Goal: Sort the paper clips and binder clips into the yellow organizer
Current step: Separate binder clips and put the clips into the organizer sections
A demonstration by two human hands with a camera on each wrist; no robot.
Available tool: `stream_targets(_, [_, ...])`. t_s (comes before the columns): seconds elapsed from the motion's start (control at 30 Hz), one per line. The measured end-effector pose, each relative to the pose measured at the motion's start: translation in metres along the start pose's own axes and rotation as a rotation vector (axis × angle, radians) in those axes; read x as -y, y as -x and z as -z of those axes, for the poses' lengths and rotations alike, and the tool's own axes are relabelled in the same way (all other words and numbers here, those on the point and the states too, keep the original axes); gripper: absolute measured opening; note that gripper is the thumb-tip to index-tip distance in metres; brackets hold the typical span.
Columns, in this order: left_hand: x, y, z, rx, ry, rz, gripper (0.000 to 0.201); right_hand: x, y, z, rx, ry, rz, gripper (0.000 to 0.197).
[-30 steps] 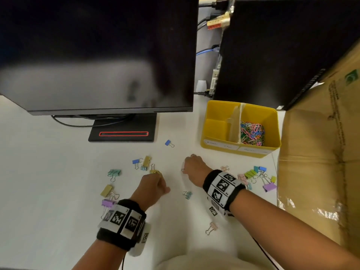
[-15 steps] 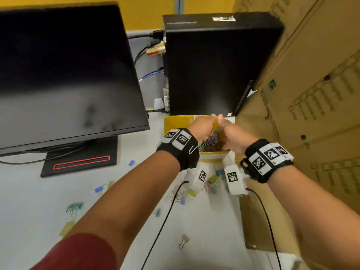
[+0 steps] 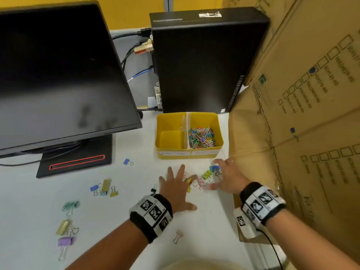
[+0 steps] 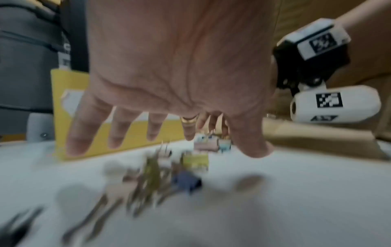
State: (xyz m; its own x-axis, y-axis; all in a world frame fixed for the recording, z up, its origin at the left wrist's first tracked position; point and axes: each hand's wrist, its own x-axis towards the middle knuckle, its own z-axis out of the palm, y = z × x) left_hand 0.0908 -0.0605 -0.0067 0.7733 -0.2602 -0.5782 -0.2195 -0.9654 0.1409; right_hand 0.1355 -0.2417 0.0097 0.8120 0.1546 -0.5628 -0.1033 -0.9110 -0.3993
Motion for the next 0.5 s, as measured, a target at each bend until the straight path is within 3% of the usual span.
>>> stream_targets(0.1, [0.0,-0.002,-0.019,-0.061,-0.033,0.03,0.085,0.013,-0.009,-0.022,-0.044,0.059,0.04,0.072])
stream_targets(0.2, [-0.003,0.004,-0.02,-0.143,-0.072,0.079,0.053,0.023,-0.016,-0.038,-0.08,0.054,0.042,0.046])
stream_targets(0.3, [0.002,0.007,-0.019,-0.17,-0.108,0.144,0.032,0.029,-0.02,-0.045,-0.078,0.051,0.052,0.041])
stream_targets(0.43, [0.007,0.002,-0.014,-0.154,0.05,0.161,0.042,0.037,-0.018,-0.047,-0.083,0.104,0.084,0.038])
stream_targets(0.5, [0.011,0.0,-0.011,-0.167,0.224,0.2,0.034,0.037,-0.019,-0.048,-0.065,0.138,0.131,0.041])
